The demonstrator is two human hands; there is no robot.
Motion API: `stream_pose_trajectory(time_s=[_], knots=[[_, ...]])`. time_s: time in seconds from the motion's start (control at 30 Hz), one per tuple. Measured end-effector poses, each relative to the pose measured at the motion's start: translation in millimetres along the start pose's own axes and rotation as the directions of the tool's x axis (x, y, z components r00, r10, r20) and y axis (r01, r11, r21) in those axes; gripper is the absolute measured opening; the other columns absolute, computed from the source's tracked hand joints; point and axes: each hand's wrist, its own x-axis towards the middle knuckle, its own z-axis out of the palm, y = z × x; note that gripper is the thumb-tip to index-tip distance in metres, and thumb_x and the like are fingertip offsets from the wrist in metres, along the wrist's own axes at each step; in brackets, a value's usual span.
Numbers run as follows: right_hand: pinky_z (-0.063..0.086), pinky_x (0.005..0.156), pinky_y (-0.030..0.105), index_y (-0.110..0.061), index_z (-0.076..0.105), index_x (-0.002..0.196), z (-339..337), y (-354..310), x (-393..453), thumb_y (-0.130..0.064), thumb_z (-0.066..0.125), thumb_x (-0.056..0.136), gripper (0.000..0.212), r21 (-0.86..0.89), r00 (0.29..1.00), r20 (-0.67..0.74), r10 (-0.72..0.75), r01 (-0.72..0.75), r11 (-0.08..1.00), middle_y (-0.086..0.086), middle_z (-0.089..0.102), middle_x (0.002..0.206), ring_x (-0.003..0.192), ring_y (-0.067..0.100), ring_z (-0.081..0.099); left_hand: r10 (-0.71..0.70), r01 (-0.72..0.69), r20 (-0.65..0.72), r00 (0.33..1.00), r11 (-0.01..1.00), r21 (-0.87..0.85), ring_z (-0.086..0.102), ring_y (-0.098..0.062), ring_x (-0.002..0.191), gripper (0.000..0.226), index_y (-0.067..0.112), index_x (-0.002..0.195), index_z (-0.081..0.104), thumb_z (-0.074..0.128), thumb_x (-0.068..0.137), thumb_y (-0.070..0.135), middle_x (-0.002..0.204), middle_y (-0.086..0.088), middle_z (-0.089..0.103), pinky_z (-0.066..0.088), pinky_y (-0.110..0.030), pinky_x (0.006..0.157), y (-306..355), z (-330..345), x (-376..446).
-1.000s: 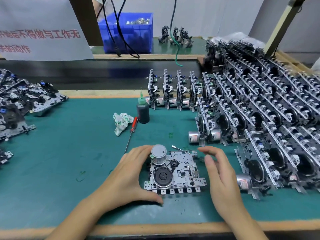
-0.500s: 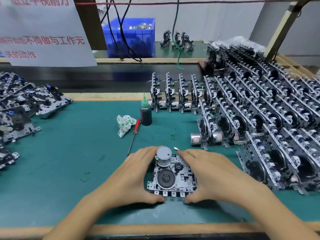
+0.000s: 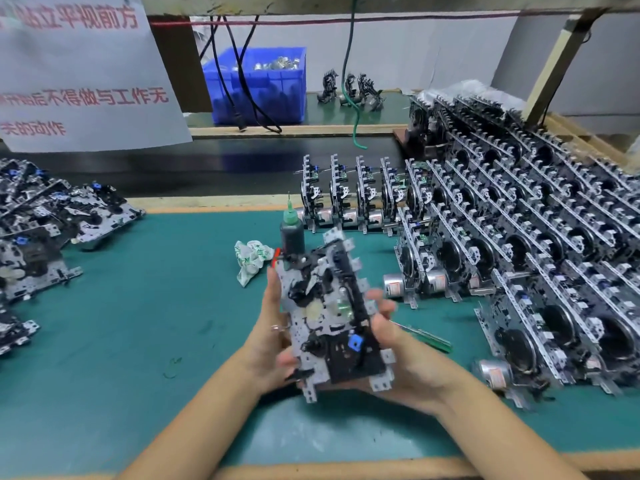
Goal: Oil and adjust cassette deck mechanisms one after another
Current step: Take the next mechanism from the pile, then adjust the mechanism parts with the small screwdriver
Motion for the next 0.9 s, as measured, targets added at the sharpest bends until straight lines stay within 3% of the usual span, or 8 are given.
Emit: stream_pose_trajectory(time_s=[0.03,0.07,0.13,0.37,0.53,0.63,0.8,0.9], knots=[[0.047,0.097,0.033,-0.015,0.065,0.114,0.5,4.3,2.7,-0.059,0.076,0.063,0.068,0.013,1.0,-0.007,-0.002,0.002,1.0,0.005,0.065,0.121,0.114,0.019,0.059,0.016,-0.016,-0.02,1.0,1.0,-0.003,0.017,-0.055,0.128,0.108,0.006,0.128,0.059,0.067,0.051,0.082,0.109,-0.015,0.015,0.024,-0.023,0.07,0.9,1.1,2.7],[0.047,0.095,0.03,-0.015,0.065,0.11,0.9,7.7,4.2,-0.06,0.077,0.062,0.067,-0.029,0.999,-0.048,-0.008,0.007,1.0,0.002,0.068,0.115,0.11,0.016,0.061,0.055,-0.055,0.004,0.998,0.998,-0.006,0.025,0.001,0.082,0.11,0.008,0.135,0.052,0.059,0.056,0.085,0.138,-0.023,0.044,0.024,-0.024,0.077,0.1,0.5,5.5],[0.048,0.084,0.02,-0.018,0.072,0.092,-0.8,11.2,2.8,-0.052,0.081,0.058,0.049,-0.264,0.967,-0.235,-0.095,0.03,0.964,-0.005,0.072,0.095,0.094,0.007,0.065,0.108,-0.094,0.141,0.984,0.99,-0.104,0.036,-0.03,0.133,0.104,0.002,0.144,0.035,0.052,0.073,0.077,0.145,-0.019,0.041,0.025,-0.043,0.11,-2.1,-5.6,5.4],[0.046,0.066,0.033,-0.026,0.069,0.081,-34.1,10.9,-16.3,-0.045,0.055,0.087,0.025,-0.859,0.604,-0.507,-0.615,-0.413,0.303,-0.011,0.066,0.075,0.072,0.01,0.059,0.115,-0.103,0.027,0.993,0.955,-0.279,0.032,-0.045,0.135,0.102,-0.002,0.14,0.038,0.05,0.075,0.076,0.145,-0.033,0.031,0.022,-0.054,0.113,3.9,-31.7,-4.9],[0.032,0.069,0.021,-0.026,0.048,0.108,-44.8,20.0,-4.4,-0.044,0.042,0.096,0.023,-0.72,0.717,-0.557,-0.418,-0.668,-0.187,-0.012,0.049,0.109,0.102,0.01,0.044,0.093,-0.131,-0.14,0.986,0.949,-0.286,0.052,-0.046,0.119,0.09,-0.001,0.127,0.055,0.042,0.078,0.073,0.132,-0.034,0.049,0.044,-0.056,0.096,2.7,-34.5,1.4],[0.029,0.059,0.027,-0.026,0.036,0.094,-45.7,17.5,-4.4,-0.036,0.036,0.1,0.012,-0.747,0.706,-0.566,-0.426,-0.658,-0.098,-0.01,0.05,0.092,0.078,0.012,0.047,0.066,-0.104,-0.173,0.983,0.97,-0.219,0.054,-0.046,0.116,0.091,0.0,0.127,0.056,0.04,0.076,0.074,0.13,-0.033,0.051,0.045,-0.055,0.097,0.3,-34.4,3.7],[0.03,0.044,0.021,-0.024,0.04,0.083,-41.9,6.4,-10.5,-0.027,0.04,0.1,0.018,-0.617,0.808,-0.564,-0.172,-0.274,0.738,-0.004,0.053,0.051,0.041,0.008,0.035,0.033,-0.065,-0.188,0.982,0.984,-0.164,0.056,-0.043,0.116,0.095,0.001,0.127,0.057,0.039,0.073,0.077,0.129,-0.031,0.052,0.043,-0.052,0.101,-2.2,-37.1,4.4],[0.021,0.035,0.014,-0.018,0.05,0.072,-39.6,3.3,-7.7,-0.028,0.04,0.1,0.031,-0.429,0.901,-0.434,-0.004,-0.203,0.88,-0.005,0.037,0.041,0.039,0.011,0.025,0.021,-0.051,-0.193,0.981,0.987,-0.153,0.059,-0.035,0.115,0.086,0.005,0.121,0.064,0.037,0.079,0.075,0.127,-0.025,0.057,0.048,-0.045,0.097,-4.6,-38.7,5.0]])
